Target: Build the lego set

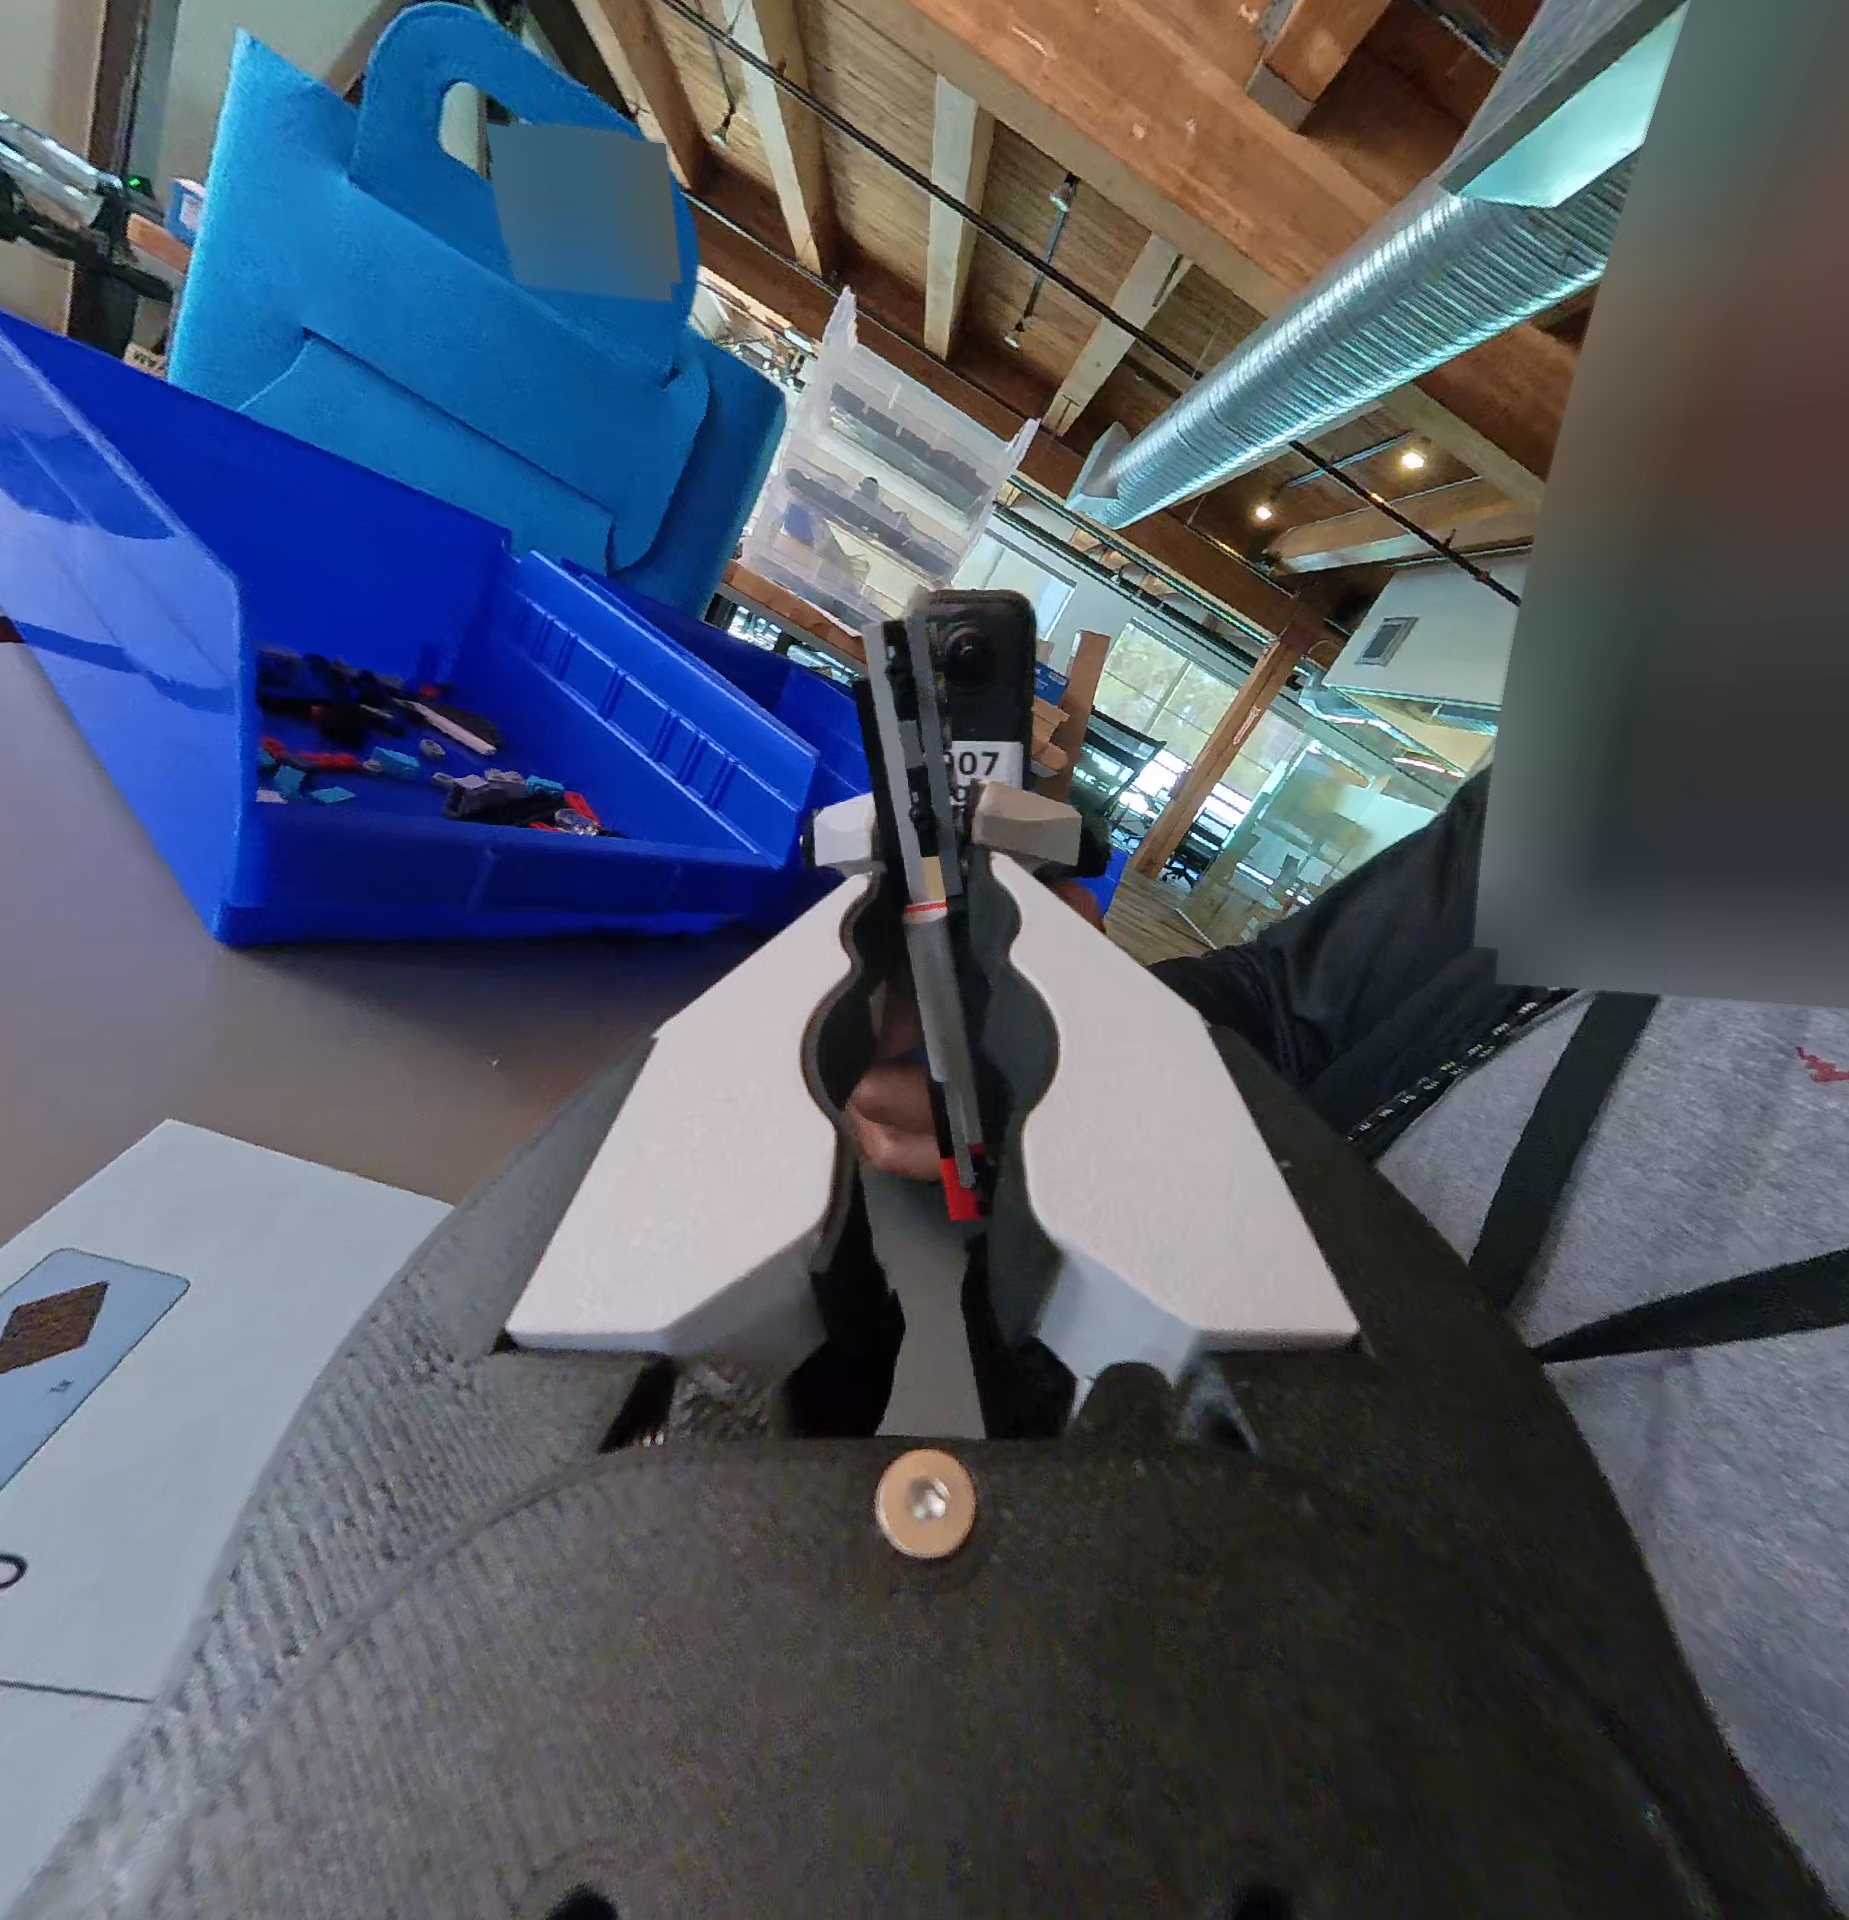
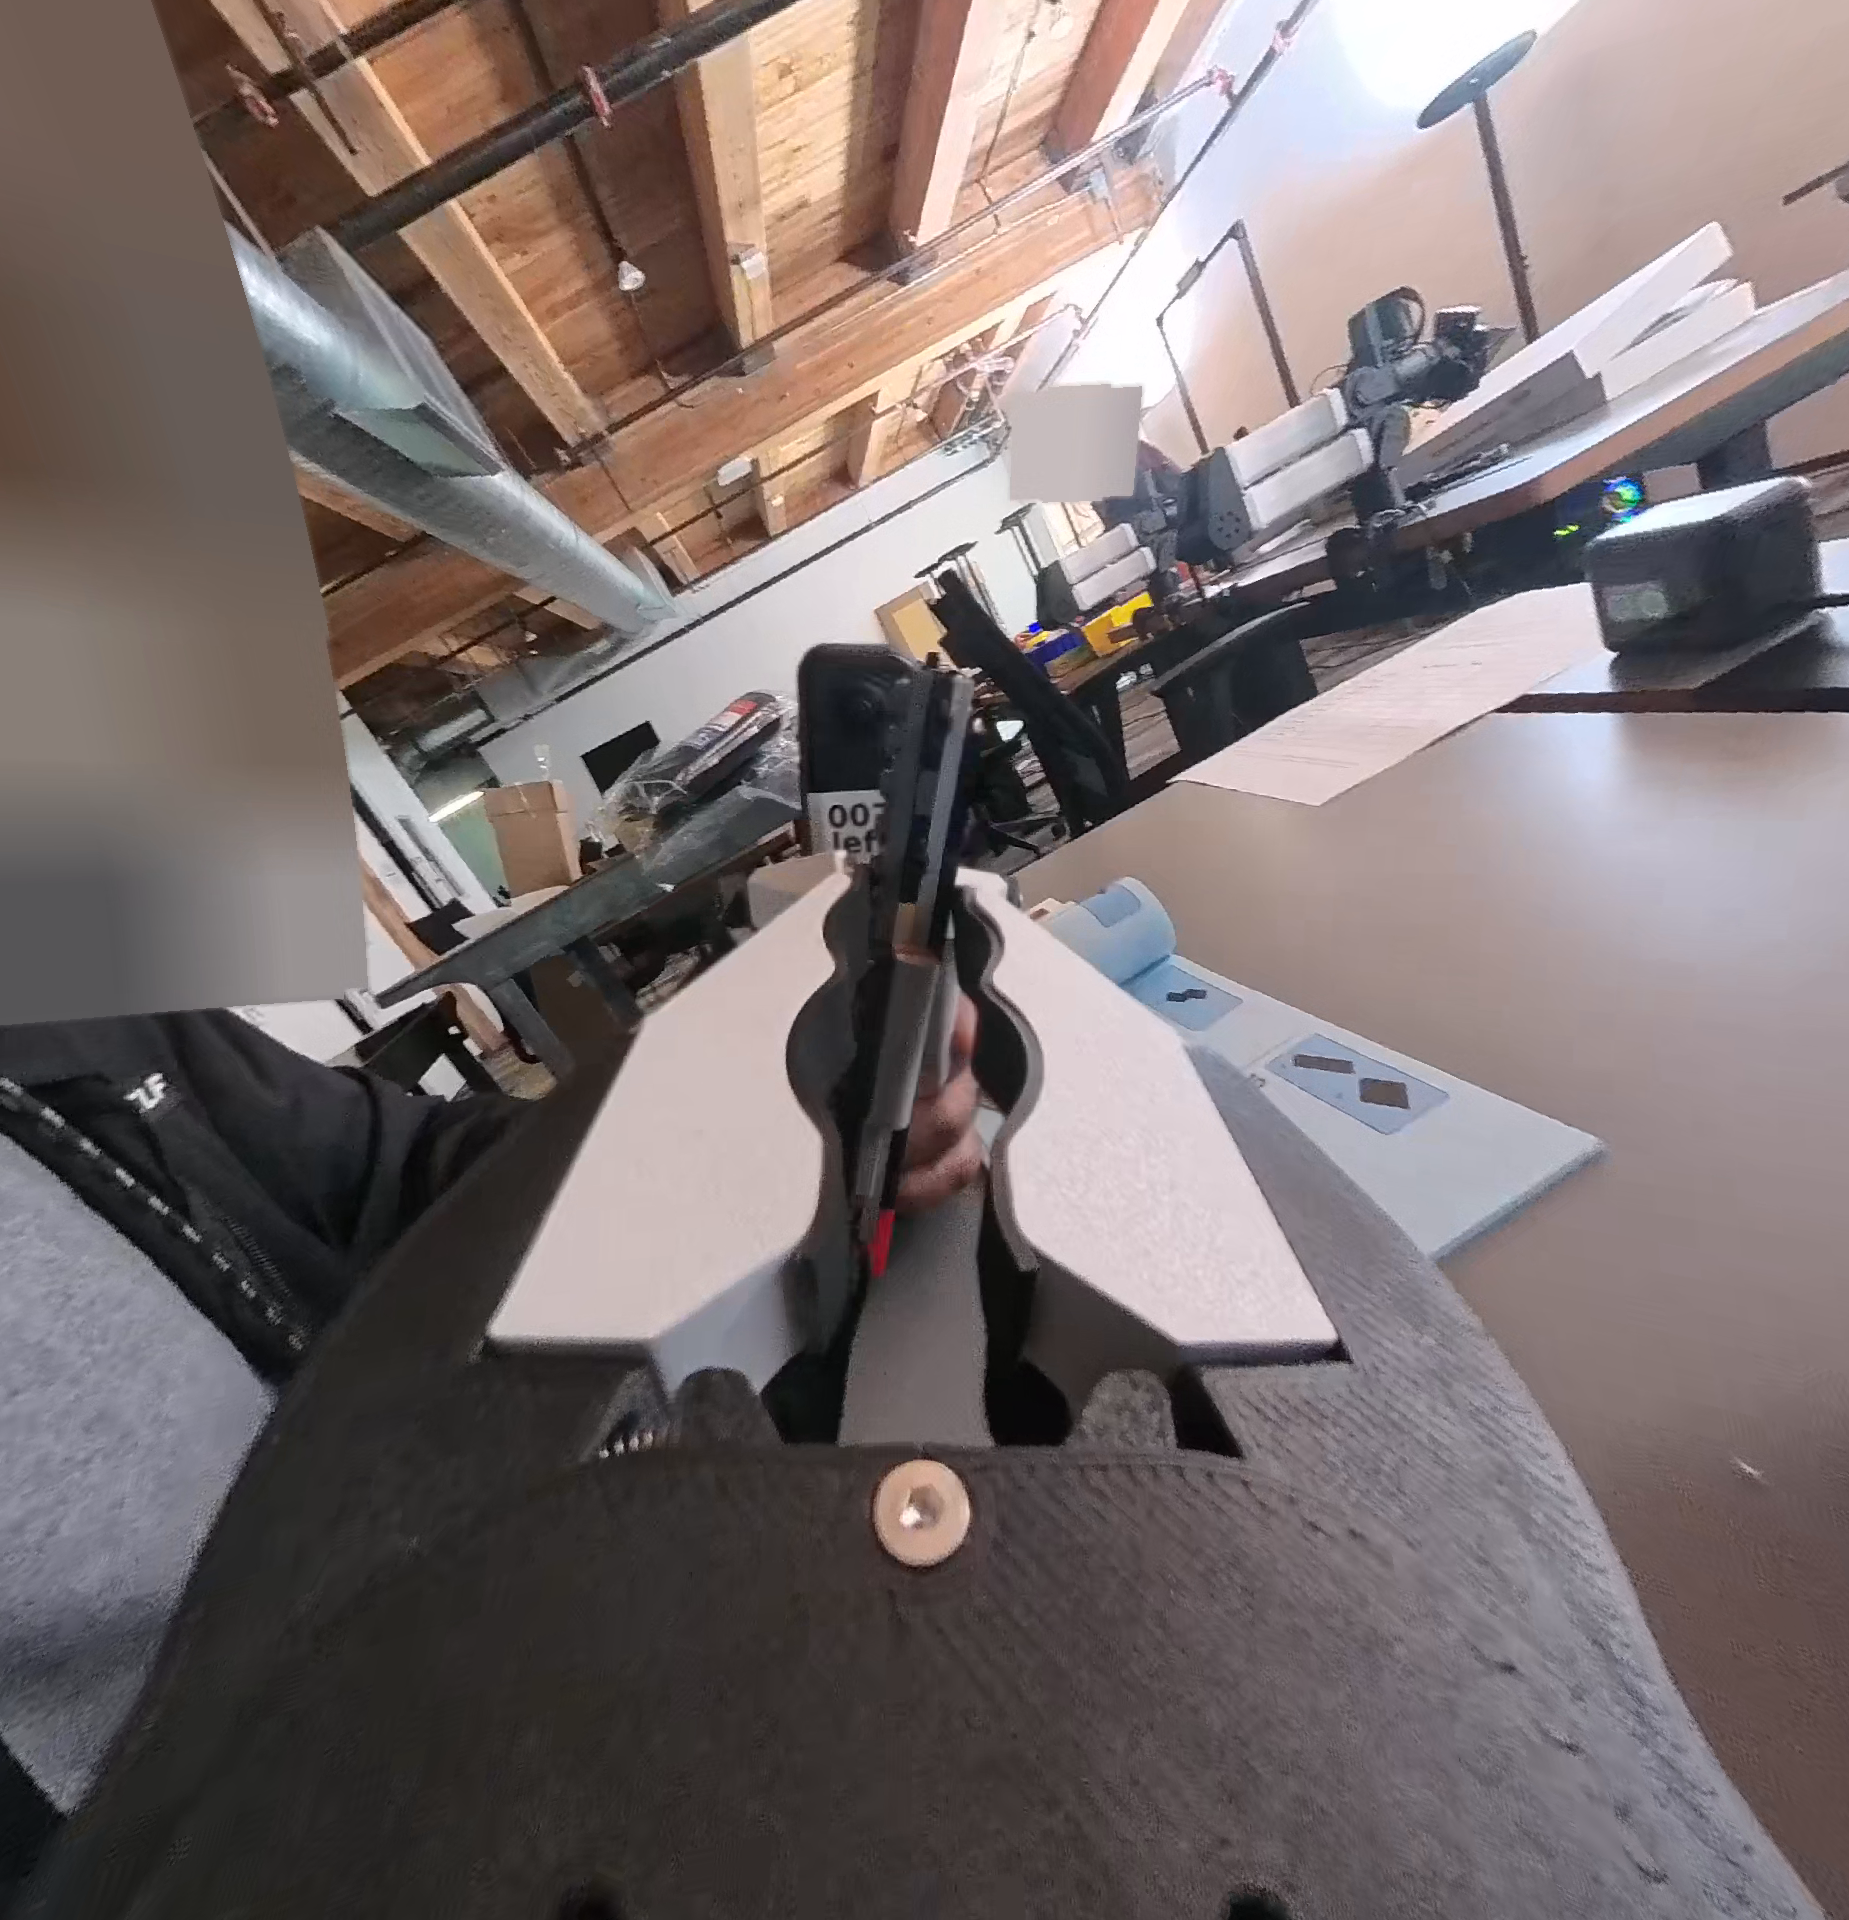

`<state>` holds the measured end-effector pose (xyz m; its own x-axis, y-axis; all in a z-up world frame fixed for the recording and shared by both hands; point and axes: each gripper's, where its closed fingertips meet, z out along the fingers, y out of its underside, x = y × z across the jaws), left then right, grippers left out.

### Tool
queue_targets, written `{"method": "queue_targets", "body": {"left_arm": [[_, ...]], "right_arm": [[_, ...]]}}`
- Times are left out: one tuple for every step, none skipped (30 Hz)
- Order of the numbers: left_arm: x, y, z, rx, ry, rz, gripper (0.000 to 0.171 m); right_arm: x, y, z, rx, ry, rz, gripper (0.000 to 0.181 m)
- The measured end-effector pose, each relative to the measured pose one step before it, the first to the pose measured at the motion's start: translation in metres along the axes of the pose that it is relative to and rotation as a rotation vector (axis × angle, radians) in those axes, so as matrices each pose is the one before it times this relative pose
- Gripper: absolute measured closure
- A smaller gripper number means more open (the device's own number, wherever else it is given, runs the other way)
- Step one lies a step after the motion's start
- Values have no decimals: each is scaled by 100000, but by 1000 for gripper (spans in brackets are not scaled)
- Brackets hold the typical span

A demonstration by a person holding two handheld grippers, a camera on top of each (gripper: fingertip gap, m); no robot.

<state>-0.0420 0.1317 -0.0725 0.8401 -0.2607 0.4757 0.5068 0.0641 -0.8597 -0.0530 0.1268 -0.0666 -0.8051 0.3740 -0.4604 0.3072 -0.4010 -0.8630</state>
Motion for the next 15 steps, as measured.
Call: {"method": "queue_targets", "body": {"left_arm": [[-175, -44, -32, 603, -637, -921, 157], [-61, -224, -109, 1640, 122, -1334, 157], [-63, -334, -176, 2094, 190, -1562, 157], [-88, -271, -164, 1575, -24, -1364, 157], [-102, -162, -119, 948, -285, -777, 157], [-56, -48, -63, 394, -154, -397, 157], [-13, 15, -4, 142, 43, -227, 157], [14, 49, 46, 47, 130, -85, 157], [28, 96, 70, -231, 176, -39, 157], [58, 117, 97, -331, 325, 25, 157], [108, 157, 91, -574, 687, 100, 157], [58, 124, 76, -424, 270, 161, 157], [25, 76, 57, -229, 20, 440, 156], [47, -11, 7, 132, 254, 303, 156], [60, 5, -1, -112, 378, 159, 156]], "right_arm": [[226, -54, -85, 310, 1094, 737, 160], [134, -63, -89, 272, 46, 1189, 154], [146, -17, -69, -99, -79, 1405, 152], [91, 0, -60, -124, -216, 993, 152], [-12, -29, -33, 217, -317, 359, 152], [-53, -23, -4, 201, -115, 7, 153], [-101, 53, 54, -277, -191, -258, 153], [-97, 141, 85, -638, -83, -383, 154], [-97, 168, 81, -683, -201, -289, 156], [-79, 144, 68, -427, -130, -41, 158], [-39, 74, 44, -39, 22, 62, 160], [-61, 33, 21, 92, -95, -72, 162], [-70, 1, 16, 120, -255, -184, 163], [-68, -6, -11, 98, -227, -352, 164], [-62, -10, -3, 28, -170, -514, 164]]}}
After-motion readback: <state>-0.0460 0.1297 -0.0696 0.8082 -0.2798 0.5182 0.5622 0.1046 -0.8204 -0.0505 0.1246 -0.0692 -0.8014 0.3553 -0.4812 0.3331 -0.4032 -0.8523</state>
